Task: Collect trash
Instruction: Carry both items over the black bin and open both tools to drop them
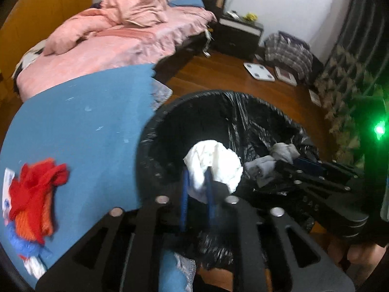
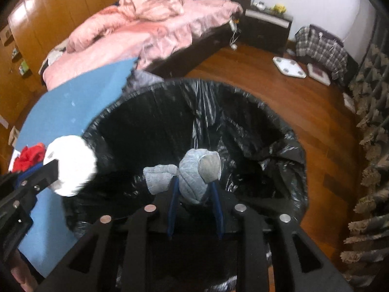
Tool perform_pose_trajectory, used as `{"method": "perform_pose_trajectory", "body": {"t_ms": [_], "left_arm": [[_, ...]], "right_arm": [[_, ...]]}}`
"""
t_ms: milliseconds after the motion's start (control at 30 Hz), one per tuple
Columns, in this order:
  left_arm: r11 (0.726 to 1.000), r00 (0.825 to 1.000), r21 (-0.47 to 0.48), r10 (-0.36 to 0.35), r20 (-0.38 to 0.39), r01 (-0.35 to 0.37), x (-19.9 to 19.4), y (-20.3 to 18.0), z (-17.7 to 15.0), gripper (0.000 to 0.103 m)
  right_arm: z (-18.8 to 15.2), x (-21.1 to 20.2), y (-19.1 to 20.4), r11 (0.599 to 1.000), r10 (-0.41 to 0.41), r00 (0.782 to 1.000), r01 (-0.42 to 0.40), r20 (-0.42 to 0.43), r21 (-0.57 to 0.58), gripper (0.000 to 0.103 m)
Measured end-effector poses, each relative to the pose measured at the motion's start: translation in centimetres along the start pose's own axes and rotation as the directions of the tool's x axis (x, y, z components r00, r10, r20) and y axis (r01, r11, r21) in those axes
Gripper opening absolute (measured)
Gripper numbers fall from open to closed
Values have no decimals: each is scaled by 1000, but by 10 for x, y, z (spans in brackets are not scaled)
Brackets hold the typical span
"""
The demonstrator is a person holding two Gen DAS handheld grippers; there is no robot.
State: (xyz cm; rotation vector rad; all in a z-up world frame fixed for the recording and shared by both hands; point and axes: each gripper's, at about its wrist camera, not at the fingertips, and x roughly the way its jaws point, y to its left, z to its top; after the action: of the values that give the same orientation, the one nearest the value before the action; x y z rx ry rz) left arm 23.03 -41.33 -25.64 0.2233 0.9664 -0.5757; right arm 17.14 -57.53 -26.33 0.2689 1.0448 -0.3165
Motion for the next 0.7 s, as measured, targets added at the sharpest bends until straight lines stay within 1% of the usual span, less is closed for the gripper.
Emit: {"method": "perform_pose_trajectory", "body": {"t_ms": [33, 67, 100, 200, 267, 433, 500, 567, 700], "left_arm": [[1000, 1000, 14, 12, -3, -12, 5, -1, -1, 36], [999, 1000, 27, 17, -6, -16, 9, -1, -2, 41], [999, 1000, 32, 23, -6, -23, 11, 1, -3, 42], [998, 999, 42, 39, -10, -38, 10, 11, -7, 42], [998, 999, 41, 53, -5, -53, 2, 22, -10, 42], [998, 998, -18, 67, 15, -67, -33, 60, -27, 47], [995, 995, -30, 93, 30, -92, -48, 77, -35, 51], [993, 993, -47, 107, 41, -105, -64, 93, -45, 52], [985, 986, -70, 160, 56, -156, -91, 126, -65, 55]], "right_arm": [[0, 5, -1, 1000, -21, 1000, 21, -4, -3, 38], [-1, 7, -1, 999, -33, 999, 33, -6, -4, 47], [-4, 8, -2, 999, -34, 999, 34, -6, -1, 48], [-8, 5, -5, 999, -30, 1000, 31, -3, 15, 48], [-12, -6, -4, 999, -35, 999, 35, 13, 31, 48], [-26, -36, 7, 998, 4, 999, -7, 46, 68, 48], [-34, -52, 24, 998, 9, 998, -12, 61, 56, 48], [-41, -63, 44, 999, 23, 997, -26, 71, 38, 48], [-57, -81, 85, 999, 52, 995, -53, 82, 9, 48]]}}
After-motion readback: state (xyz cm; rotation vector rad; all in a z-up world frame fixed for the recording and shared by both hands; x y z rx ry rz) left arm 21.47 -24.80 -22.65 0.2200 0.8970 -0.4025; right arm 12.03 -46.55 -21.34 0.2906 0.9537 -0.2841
